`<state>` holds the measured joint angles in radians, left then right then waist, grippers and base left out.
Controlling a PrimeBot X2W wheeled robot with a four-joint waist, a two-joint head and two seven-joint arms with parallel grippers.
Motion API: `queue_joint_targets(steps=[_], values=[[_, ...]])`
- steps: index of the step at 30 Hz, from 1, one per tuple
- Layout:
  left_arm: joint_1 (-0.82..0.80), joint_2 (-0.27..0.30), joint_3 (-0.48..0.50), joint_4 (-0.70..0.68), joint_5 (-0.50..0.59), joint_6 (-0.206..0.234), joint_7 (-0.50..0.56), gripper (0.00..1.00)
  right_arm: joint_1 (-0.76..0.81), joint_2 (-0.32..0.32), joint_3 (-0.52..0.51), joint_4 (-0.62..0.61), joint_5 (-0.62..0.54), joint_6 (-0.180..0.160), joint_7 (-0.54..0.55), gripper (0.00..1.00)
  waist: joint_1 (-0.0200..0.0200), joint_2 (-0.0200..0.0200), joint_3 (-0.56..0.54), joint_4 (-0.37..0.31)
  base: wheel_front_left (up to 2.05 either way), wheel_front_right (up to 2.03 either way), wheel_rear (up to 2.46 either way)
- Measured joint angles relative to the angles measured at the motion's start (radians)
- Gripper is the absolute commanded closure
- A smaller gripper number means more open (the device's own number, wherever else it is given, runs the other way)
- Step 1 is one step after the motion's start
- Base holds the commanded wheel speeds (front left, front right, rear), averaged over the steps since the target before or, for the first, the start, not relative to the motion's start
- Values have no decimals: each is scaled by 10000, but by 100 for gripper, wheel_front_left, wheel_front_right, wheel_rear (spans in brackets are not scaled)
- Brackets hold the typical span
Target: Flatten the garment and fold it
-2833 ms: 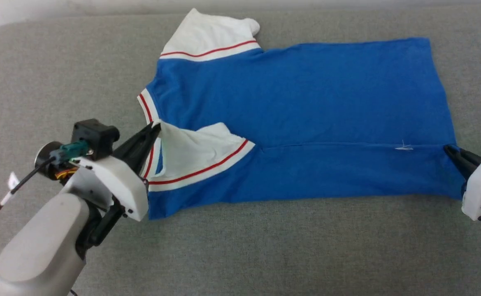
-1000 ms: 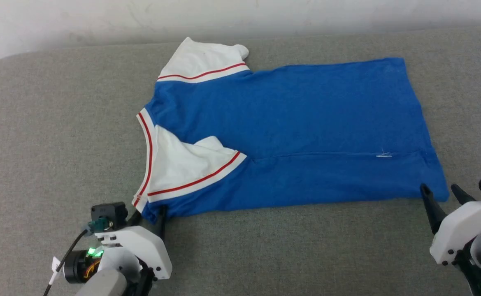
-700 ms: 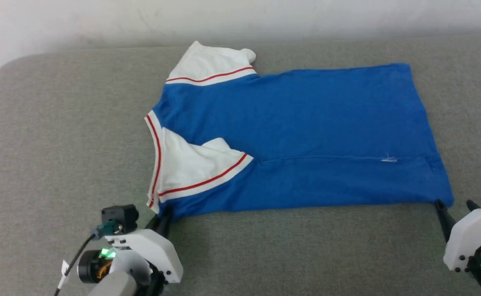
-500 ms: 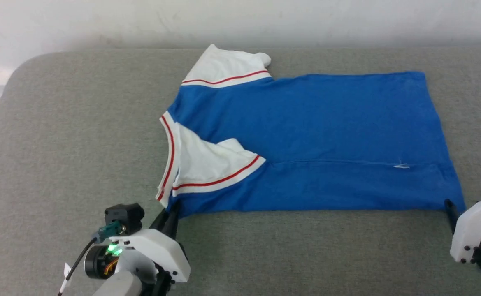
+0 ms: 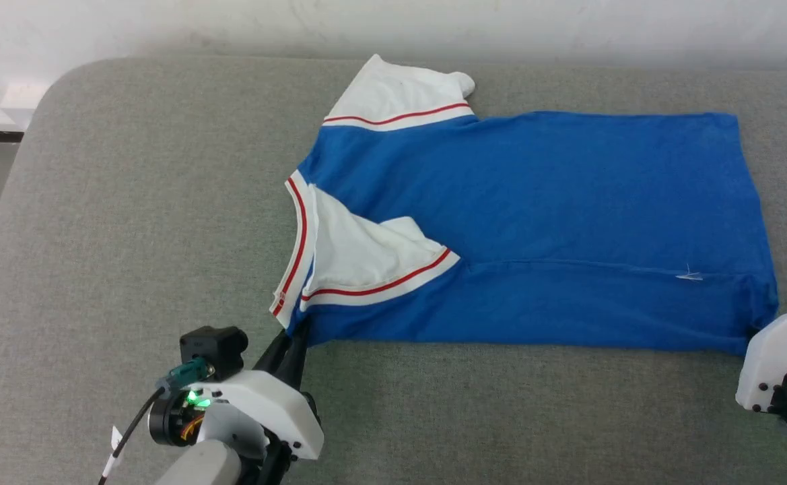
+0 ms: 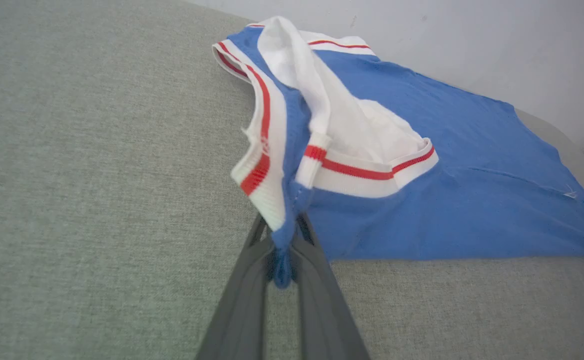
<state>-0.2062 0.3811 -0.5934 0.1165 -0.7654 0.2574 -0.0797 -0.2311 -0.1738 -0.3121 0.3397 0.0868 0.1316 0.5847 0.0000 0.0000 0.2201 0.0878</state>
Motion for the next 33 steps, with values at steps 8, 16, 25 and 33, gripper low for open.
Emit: queue_joint_targets(steps=[8,16,25,33], values=[[241,332,33,63,-109,-27,63,100,345,-198,63,-209,514,4,-117,100,0,0,-549,-45,0,0,0],[1454,980,-8,-477,-621,27,836,100,1735,-433,107,-1900,1285,12,1156,100,-2,0,-1338,-205,0,0,0],[2189,1156,-299,-372,-1154,209,1776,75,2998,134,-215,-2454,1674,12,1831,100,-1,0,-1455,-270,0,0,0],[1821,830,33,31,-679,190,111,0,2451,21,-226,-1933,1728,2,-151,0,0,0,-1546,-247,0,0,0]])
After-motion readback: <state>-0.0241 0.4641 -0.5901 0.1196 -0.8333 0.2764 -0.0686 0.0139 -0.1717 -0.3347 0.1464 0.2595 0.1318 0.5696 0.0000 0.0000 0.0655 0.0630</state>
